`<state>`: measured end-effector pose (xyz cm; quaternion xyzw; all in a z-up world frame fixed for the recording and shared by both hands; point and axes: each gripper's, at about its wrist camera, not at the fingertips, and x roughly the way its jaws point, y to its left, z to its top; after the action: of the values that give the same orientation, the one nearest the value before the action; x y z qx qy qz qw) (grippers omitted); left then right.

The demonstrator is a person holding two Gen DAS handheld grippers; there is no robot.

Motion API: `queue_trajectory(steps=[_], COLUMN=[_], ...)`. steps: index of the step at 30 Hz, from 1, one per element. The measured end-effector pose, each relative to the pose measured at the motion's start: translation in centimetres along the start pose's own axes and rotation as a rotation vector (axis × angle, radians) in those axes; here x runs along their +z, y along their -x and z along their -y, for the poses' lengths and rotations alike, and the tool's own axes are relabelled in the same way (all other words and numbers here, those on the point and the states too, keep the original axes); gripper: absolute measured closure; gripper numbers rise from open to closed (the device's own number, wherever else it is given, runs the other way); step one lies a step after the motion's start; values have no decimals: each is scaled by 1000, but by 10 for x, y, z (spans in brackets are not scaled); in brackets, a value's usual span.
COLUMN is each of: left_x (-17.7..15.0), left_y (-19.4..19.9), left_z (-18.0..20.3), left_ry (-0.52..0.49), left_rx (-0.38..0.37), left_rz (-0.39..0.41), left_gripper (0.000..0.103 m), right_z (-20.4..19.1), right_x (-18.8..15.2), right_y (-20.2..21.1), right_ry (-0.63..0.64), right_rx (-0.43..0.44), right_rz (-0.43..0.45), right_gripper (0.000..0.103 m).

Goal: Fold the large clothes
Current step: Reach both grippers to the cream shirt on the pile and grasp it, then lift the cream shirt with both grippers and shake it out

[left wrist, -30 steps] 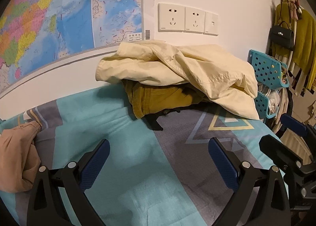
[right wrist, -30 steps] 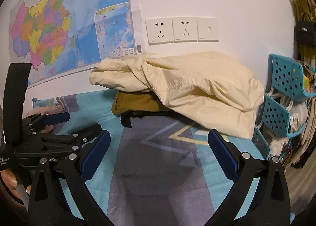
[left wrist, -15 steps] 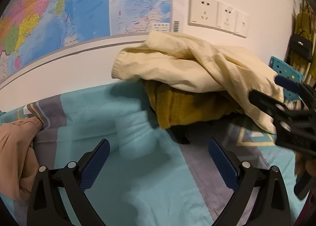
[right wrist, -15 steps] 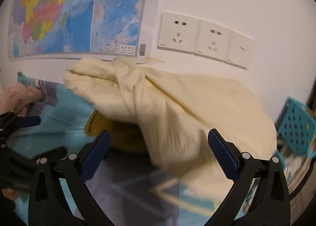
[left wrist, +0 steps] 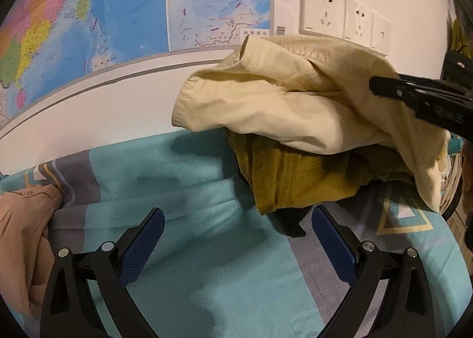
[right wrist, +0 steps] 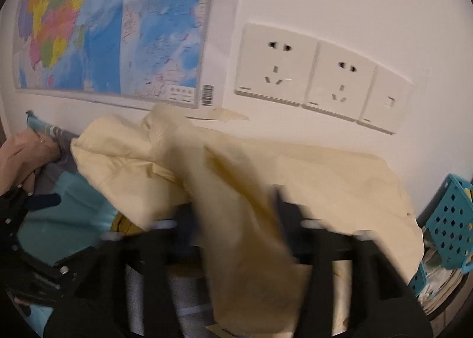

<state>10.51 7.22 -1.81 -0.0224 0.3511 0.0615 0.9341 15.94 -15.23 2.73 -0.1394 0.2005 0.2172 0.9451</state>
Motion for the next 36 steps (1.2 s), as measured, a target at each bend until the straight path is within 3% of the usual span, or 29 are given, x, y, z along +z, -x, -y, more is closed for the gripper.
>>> queue_trajectory(steps=[5,6,7,8,9,10,12,17,21,24,28,30,32,34,36], left_x=[4,4,4,4,3,4,6,17,27,34,39,44,53,71,95], left_y=[-8,-10,-11,-11,-11,-11,-10,-8,-8,-15,-34,-35,-33,-24,2], left_z=[-6,-7,-8,-9,-9,-10,-12,-13,-5,4,12,20,28,31,24], left_ry=[12,14,14,14,13,9,8,33,20,-10,-9,-43,-90,-98,-69], left_rx=[4,5,3,1,-1,-4,-24,-147,-215,-170,-168,-185,-211,-228,-276], left_rz=[-1,-4,-7,-7,-4,0,20,85,154,187,207,244,253,277,361], left_gripper=[7,7,7,7,7,7,7,7,7,7,7,24,90,96,97], right_z=[-23,-23,-23,-17,-11,-7,12,70,97,110,126,128,130,136,144], right_x=[5,6,8,11,15,18,35,77,98,101,104,106,108,108,111], right_y=[-31,-38,-41,-44,-41,-37,-7,81,116,130,149,154,160,175,203], right_ry=[112,122,128,111,93,86,22,-86,-130,-165,-218,-221,-234,-229,-243], right_rx=[-1,-13,-24,-3,6,11,54,9,10,31,69,56,60,35,19], right_rz=[-38,-49,-52,-66,-68,-60,3,204,243,267,308,319,324,339,382], right_gripper=[29,39,58,66,86,94,96,98,99,99,99,99,100,100,100])
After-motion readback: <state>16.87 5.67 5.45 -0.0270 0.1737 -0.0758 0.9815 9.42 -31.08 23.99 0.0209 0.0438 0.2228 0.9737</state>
